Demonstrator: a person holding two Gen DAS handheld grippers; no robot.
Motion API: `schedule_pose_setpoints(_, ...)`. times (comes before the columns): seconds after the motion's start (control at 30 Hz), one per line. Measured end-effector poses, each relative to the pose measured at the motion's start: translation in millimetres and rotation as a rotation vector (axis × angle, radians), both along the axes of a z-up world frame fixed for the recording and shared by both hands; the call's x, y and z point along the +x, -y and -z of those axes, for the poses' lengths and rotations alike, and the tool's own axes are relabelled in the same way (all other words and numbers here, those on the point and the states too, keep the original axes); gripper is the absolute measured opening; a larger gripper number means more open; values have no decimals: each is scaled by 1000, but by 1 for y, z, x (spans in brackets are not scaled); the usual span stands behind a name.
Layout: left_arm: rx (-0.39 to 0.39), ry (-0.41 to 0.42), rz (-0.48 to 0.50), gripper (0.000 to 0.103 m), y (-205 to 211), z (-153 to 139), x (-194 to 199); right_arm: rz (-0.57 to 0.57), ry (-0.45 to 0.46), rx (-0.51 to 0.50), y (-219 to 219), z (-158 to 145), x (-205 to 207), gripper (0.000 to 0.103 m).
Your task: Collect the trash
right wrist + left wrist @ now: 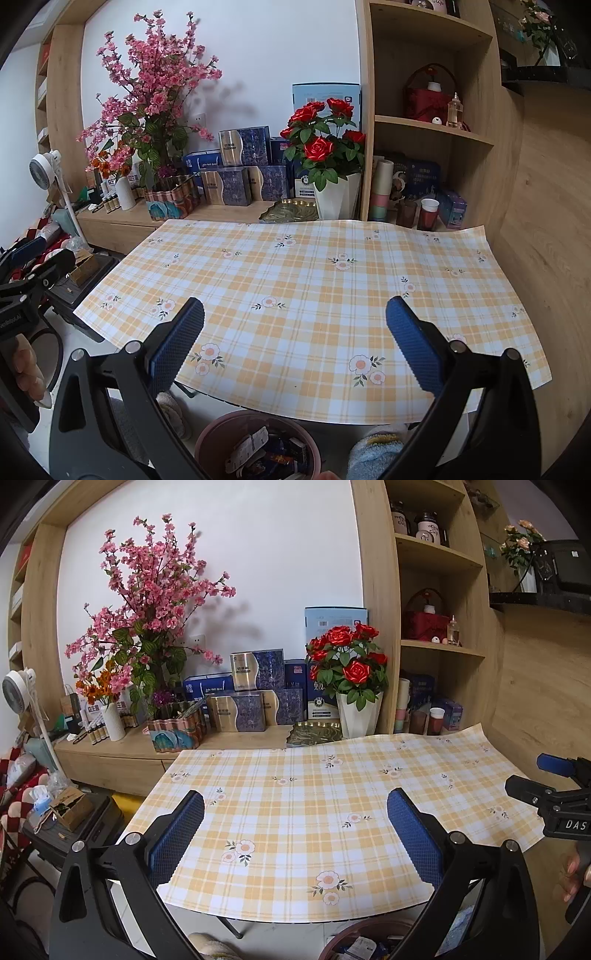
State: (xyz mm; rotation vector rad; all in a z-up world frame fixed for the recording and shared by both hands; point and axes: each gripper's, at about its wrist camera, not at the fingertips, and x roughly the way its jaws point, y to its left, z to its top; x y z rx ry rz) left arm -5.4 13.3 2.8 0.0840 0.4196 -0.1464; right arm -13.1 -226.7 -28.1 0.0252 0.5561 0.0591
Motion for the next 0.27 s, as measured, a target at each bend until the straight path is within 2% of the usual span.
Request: schedule_pose_setpoints(0.27, 12, -7, -11, 97, -2, 3, 0, 1, -2, 0, -1, 2, -2, 97)
